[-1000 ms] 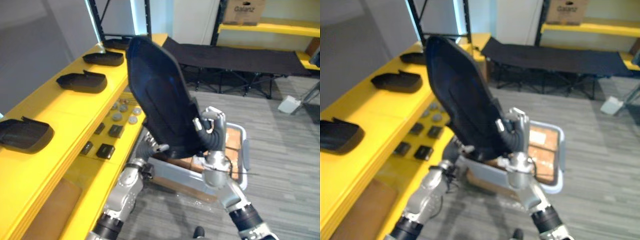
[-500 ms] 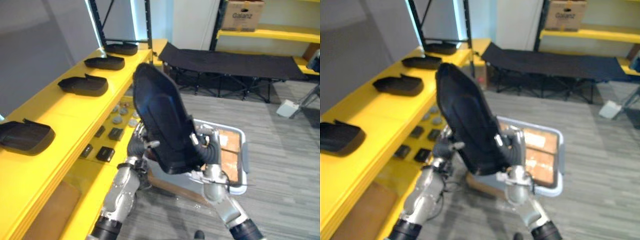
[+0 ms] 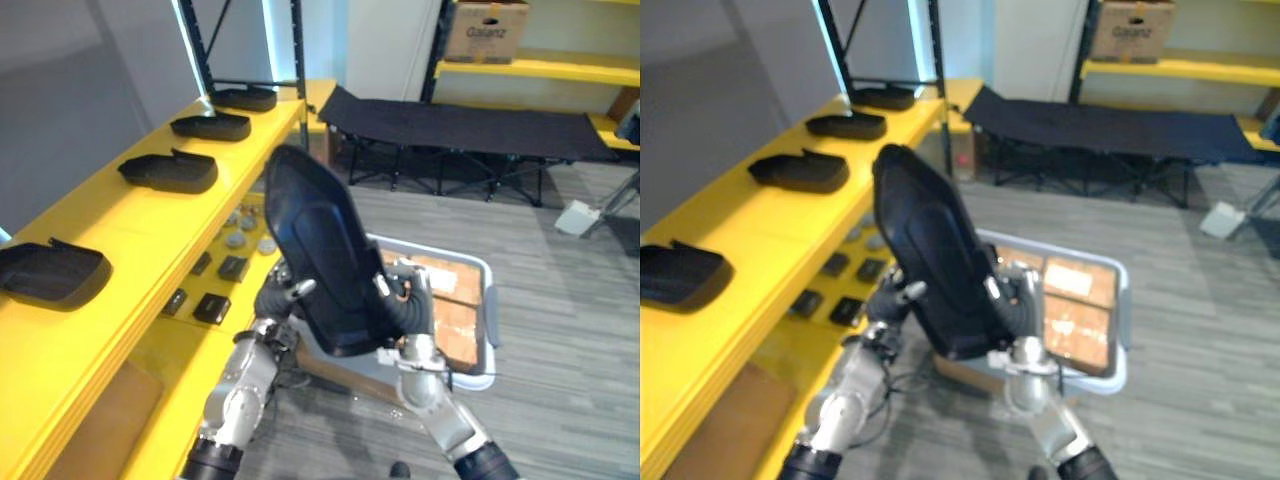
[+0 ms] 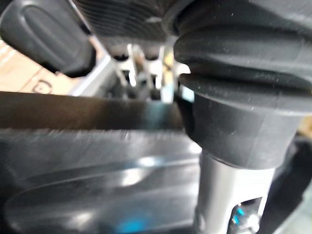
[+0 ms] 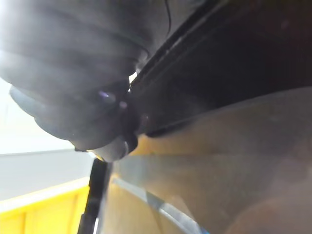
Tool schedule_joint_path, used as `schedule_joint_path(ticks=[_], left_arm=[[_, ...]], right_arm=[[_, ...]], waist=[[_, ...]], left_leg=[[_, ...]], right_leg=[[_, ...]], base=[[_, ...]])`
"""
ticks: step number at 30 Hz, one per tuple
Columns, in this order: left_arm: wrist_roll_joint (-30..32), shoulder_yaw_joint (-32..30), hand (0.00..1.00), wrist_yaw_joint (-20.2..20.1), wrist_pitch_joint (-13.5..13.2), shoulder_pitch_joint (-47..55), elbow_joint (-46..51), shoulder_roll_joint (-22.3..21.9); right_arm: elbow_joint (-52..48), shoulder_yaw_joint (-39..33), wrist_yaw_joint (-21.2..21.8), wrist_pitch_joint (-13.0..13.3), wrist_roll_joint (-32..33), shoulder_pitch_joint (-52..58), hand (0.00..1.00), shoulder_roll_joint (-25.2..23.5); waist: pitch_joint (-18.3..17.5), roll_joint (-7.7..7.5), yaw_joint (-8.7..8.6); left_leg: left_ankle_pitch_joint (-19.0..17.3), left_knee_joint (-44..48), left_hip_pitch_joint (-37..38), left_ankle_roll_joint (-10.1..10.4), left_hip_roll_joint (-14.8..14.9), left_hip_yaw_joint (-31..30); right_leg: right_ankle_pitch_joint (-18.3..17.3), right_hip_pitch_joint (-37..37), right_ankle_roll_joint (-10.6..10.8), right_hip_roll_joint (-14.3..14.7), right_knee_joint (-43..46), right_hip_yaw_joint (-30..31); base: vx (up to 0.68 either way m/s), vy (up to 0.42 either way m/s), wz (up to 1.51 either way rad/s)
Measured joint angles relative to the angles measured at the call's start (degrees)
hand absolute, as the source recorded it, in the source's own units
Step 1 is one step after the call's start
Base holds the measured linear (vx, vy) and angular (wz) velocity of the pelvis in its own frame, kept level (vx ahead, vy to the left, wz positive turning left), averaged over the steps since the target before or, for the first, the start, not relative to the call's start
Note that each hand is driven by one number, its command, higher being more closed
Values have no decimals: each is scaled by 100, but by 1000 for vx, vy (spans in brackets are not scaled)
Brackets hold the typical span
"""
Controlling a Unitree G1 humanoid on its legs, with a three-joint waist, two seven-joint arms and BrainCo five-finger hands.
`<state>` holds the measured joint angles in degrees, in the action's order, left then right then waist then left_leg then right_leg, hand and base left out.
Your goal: Walk over and take plastic housings, then place them on the shelf
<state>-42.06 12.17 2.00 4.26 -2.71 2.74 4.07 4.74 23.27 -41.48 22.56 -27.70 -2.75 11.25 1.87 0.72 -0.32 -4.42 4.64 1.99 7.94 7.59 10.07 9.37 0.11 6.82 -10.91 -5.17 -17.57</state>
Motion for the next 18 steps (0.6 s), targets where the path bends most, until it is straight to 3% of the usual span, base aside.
schedule_joint_path(ticks=[10, 13, 18], left_arm=[[-35, 12, 100, -7, -164, 115, -159, 108], [-242, 36, 100, -8, -335, 115, -169, 200], [-299, 91, 100, 2, -917, 157, -186, 216]], right_arm=[[-3, 358, -117, -13, -3, -44, 100, 68], [-3, 468, -160, -14, -7, -172, 100, 68], [-4, 635, -240, -13, -11, -402, 100, 42]], waist=[[-126, 26, 55], [-128, 27, 49], [-133, 19, 46]], left_leg=[[2, 9, 0, 0, 0, -7], [2, 8, 0, 1, 0, -8], [2, 2, 1, 1, 0, -13]], right_leg=[[-54, 3, -65, -1, -1, -6], [-54, 3, -66, -1, -1, -9], [-52, 6, -64, -1, -1, -21]], base=[[0, 0, 0], [0, 0, 0], [0, 0, 0]])
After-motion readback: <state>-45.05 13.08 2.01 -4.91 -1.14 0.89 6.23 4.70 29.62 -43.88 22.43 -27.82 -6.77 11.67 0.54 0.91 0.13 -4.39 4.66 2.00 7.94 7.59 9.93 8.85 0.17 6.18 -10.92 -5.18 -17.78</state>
